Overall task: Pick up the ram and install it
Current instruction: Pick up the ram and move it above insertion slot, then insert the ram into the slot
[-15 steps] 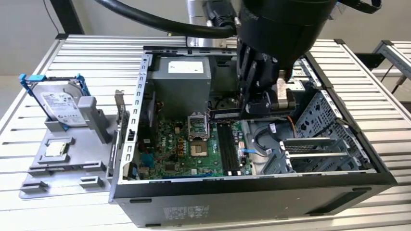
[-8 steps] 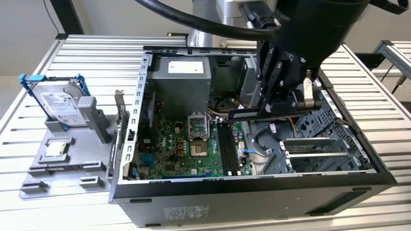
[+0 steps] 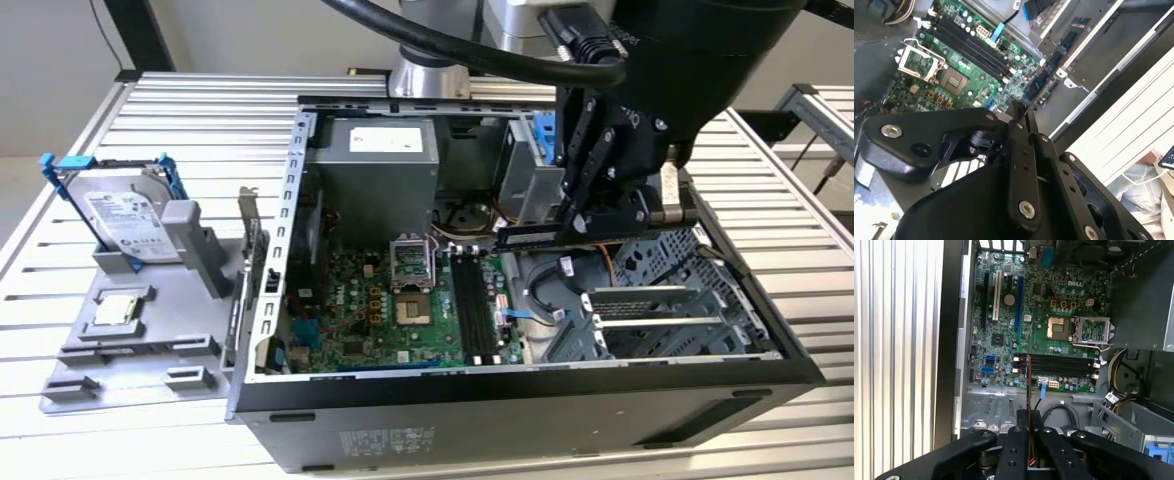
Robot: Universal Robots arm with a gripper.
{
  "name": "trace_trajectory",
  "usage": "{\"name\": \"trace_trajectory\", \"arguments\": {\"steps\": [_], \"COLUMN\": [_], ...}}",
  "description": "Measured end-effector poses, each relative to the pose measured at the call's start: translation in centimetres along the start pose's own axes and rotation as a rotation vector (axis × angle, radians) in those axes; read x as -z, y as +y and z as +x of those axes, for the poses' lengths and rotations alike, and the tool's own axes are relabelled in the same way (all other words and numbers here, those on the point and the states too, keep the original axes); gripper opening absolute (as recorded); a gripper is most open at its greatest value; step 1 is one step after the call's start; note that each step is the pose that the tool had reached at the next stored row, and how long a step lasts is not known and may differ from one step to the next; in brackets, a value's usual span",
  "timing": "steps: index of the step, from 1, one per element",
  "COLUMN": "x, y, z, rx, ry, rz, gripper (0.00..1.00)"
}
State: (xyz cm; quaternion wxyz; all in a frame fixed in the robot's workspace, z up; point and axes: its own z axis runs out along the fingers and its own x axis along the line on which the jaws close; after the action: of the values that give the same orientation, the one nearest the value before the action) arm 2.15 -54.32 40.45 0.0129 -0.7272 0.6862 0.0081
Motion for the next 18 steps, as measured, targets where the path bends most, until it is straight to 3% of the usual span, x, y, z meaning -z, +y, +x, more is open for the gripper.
{"name": "trace_trajectory", "arguments": {"steps": [5,8,18], "x": [0.00,-0.01,-0.14], "y": [-0.01,-0.04,-0.28], "z": [-0.03,-0.55,-4.74], "rx": [0.000,0.000,0.000], "ry": [-0.0003,-0.0005,-0.0007], "rz": [0.0001,0.0000,0.0001], "gripper": [0.00,0.00,0.00]}}
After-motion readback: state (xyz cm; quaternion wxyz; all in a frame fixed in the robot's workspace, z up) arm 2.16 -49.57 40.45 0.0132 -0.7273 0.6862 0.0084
